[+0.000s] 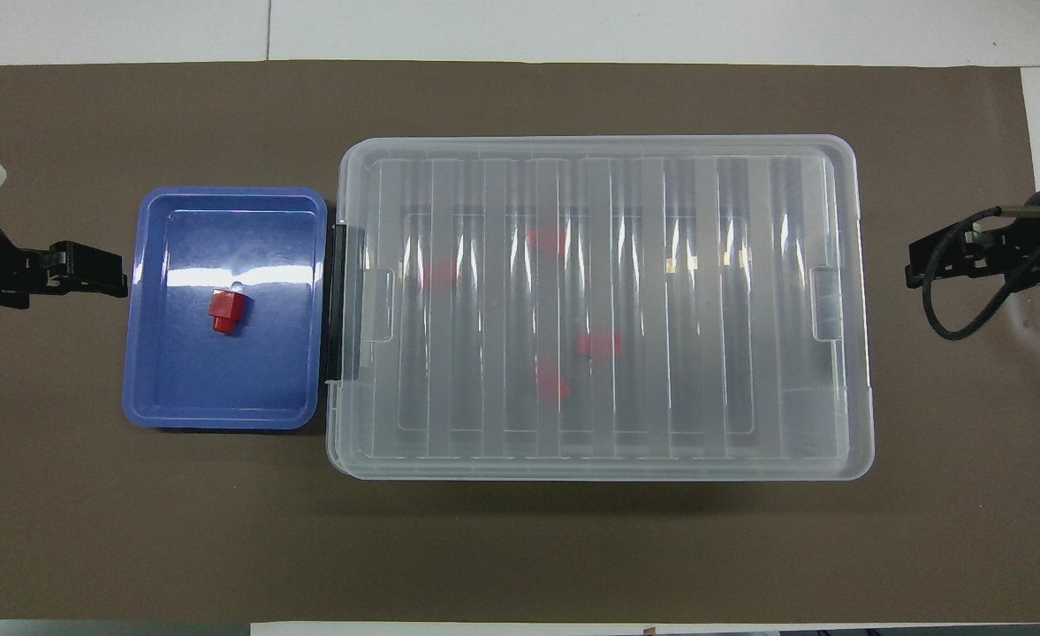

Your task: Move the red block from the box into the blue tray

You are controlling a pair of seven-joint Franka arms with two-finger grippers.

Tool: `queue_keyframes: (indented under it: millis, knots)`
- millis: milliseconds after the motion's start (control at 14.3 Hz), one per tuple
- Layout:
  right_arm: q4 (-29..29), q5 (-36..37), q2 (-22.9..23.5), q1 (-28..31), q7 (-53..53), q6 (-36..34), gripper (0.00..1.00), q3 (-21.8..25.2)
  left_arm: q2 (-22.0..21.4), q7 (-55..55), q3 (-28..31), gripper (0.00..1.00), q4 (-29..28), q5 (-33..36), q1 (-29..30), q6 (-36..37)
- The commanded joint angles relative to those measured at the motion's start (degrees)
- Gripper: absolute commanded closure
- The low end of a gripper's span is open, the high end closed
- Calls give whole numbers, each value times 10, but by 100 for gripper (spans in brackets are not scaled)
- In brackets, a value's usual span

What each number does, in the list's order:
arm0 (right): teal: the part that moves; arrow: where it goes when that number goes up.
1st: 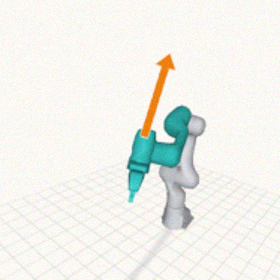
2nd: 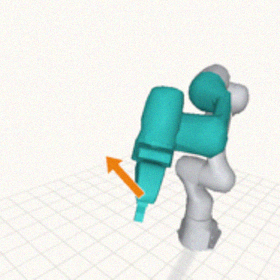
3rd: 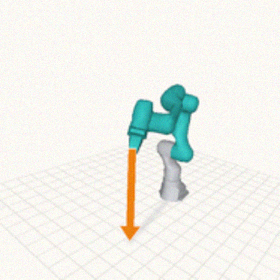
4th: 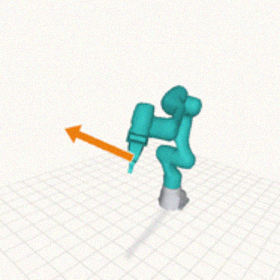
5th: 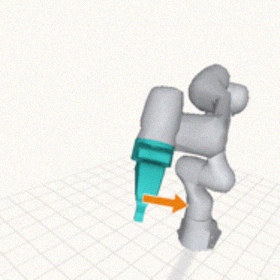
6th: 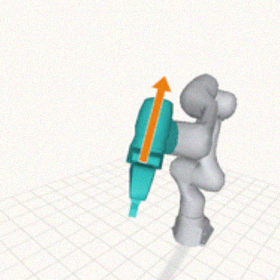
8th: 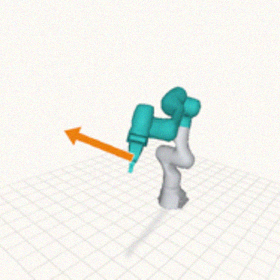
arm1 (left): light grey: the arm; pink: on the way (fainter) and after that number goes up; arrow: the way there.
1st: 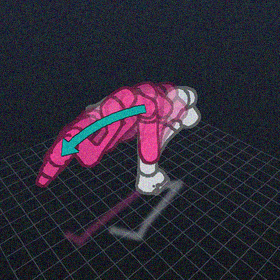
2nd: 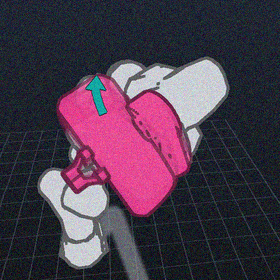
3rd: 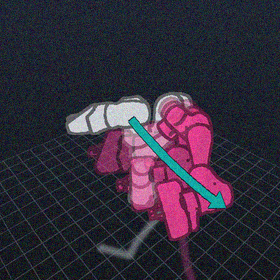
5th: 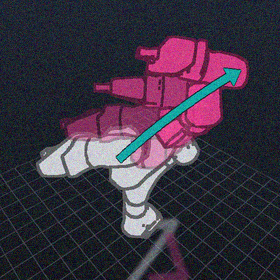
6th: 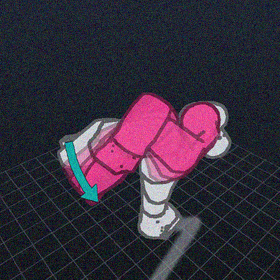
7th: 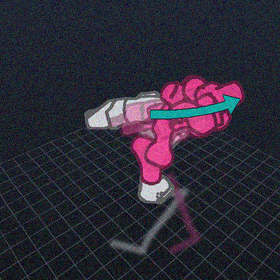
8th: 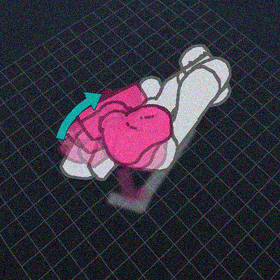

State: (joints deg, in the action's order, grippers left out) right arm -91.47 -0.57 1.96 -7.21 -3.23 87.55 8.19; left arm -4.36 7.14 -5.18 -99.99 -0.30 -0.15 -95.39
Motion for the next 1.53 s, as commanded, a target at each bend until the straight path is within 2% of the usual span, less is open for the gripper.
queue_keyframes:
  millis: [0, 139, 1463]
  knots:
    - [-10, -6, -14, -1, -4, -6, 0, 6, -9, 5, -4, 0, -10, -3, 6, 0]
    - [-34, -6, -31, -1, -6, -2, 0, 6, -9, 5, -4, 0, -10, -3, 6, 0]
    - [-24, -6, -25, 13, 0, 24, 0, 6, -9, 5, -4, 0, -10, -3, 7, 0]
